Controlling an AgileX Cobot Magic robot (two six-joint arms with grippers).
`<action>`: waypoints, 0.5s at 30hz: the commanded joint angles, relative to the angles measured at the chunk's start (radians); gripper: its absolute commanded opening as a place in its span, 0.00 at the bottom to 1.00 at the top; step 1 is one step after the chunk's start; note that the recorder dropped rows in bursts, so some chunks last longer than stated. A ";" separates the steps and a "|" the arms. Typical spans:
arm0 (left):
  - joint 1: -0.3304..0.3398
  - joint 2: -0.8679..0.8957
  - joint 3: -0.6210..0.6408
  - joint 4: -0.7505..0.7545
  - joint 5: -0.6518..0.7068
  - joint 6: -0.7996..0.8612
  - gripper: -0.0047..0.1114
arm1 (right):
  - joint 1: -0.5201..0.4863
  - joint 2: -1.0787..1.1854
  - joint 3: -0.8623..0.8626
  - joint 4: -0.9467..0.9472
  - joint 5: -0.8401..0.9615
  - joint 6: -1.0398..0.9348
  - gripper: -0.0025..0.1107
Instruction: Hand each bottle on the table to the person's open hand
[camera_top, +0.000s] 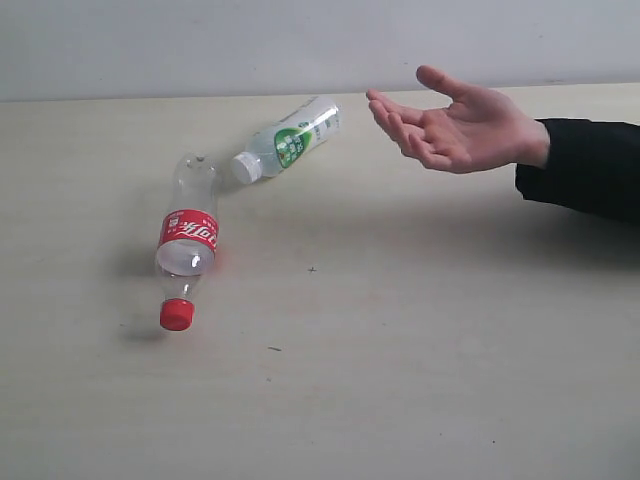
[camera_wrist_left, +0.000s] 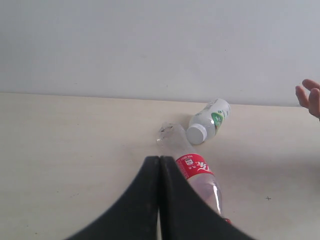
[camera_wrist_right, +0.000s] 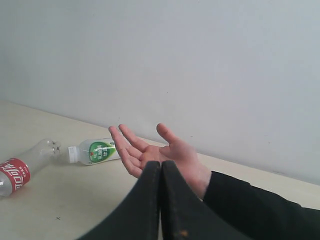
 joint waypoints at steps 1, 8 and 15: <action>0.002 -0.007 0.003 -0.004 -0.005 0.001 0.04 | -0.003 -0.007 0.002 0.002 -0.013 -0.001 0.02; 0.002 -0.007 0.003 -0.004 -0.005 0.001 0.04 | -0.003 0.010 0.042 0.002 -0.024 -0.001 0.02; 0.002 -0.007 0.003 -0.004 -0.005 0.001 0.04 | -0.003 -0.024 0.052 0.002 -0.056 -0.009 0.02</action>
